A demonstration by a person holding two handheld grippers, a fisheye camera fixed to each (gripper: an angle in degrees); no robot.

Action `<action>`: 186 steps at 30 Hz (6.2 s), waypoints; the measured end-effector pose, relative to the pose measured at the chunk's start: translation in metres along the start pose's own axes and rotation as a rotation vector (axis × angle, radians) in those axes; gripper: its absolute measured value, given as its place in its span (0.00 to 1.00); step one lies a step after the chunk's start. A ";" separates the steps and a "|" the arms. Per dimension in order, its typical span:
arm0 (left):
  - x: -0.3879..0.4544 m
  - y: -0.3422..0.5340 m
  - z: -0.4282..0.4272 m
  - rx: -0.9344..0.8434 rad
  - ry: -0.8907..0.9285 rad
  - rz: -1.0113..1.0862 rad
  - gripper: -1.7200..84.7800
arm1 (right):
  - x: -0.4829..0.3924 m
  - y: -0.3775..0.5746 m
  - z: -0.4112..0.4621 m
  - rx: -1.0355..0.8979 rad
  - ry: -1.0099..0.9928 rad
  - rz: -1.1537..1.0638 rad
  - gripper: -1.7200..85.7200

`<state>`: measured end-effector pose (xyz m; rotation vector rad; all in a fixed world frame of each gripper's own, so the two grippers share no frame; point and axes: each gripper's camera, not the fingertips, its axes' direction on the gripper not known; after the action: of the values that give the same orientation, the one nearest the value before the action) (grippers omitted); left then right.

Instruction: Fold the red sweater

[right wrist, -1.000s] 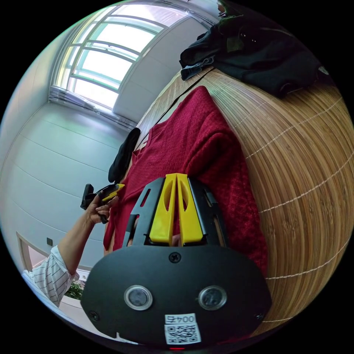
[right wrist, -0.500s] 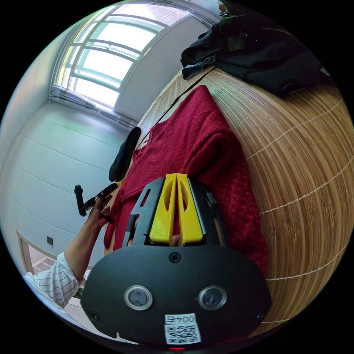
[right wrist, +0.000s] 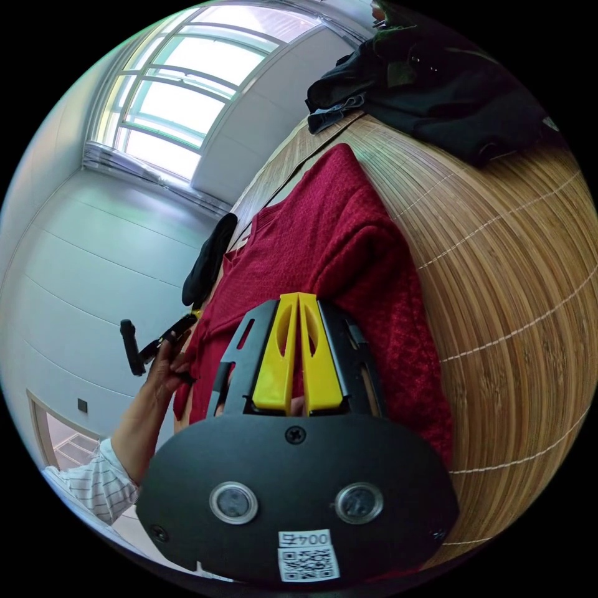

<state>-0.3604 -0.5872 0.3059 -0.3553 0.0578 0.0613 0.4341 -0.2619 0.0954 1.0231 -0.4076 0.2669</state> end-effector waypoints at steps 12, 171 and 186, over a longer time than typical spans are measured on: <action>-0.185 0.195 -0.139 -0.198 -0.504 0.095 0.12 | -0.002 0.002 0.004 -0.006 0.007 -0.002 0.01; -0.042 0.204 -0.025 0.035 -0.125 0.051 0.06 | -0.515 0.035 0.669 -0.746 0.477 -0.887 0.02; -0.051 0.212 -0.015 -0.023 -0.242 -0.016 0.05 | -0.447 0.007 0.569 -0.191 0.291 -0.732 0.07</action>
<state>-0.4266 -0.3972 0.2217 -0.3694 -0.1855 0.0884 -0.0839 -0.7634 0.1595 0.8669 0.2135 -0.2769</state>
